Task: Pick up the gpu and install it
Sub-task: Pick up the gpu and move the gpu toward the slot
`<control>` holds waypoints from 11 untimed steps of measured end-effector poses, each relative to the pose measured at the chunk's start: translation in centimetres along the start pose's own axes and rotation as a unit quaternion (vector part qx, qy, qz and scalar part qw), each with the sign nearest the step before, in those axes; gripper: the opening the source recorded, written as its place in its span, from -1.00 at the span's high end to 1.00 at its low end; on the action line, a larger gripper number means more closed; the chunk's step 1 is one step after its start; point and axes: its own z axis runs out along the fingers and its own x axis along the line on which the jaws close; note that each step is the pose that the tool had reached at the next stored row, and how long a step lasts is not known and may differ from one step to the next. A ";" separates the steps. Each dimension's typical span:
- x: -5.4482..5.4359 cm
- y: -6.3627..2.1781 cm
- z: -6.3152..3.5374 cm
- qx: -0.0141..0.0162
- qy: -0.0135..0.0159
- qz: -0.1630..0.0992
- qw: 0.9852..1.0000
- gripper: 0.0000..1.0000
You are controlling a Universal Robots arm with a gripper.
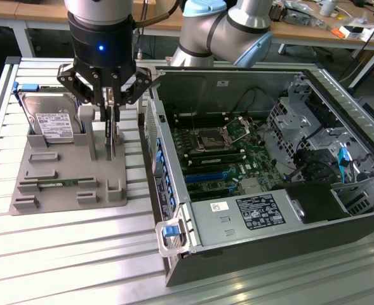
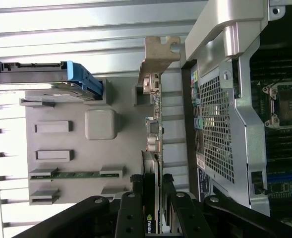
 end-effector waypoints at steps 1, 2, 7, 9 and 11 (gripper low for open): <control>0.0 0.00 -0.03 0.000 0.000 0.000 1.000 0.47; 0.0 0.00 -0.04 0.000 0.000 0.000 1.000 0.47; 0.0 0.01 -0.23 0.000 0.000 0.000 1.000 0.47; 0.0 0.01 -0.32 0.000 0.000 0.000 1.000 0.47; 0.0 0.02 -0.52 0.000 0.000 0.000 1.000 0.47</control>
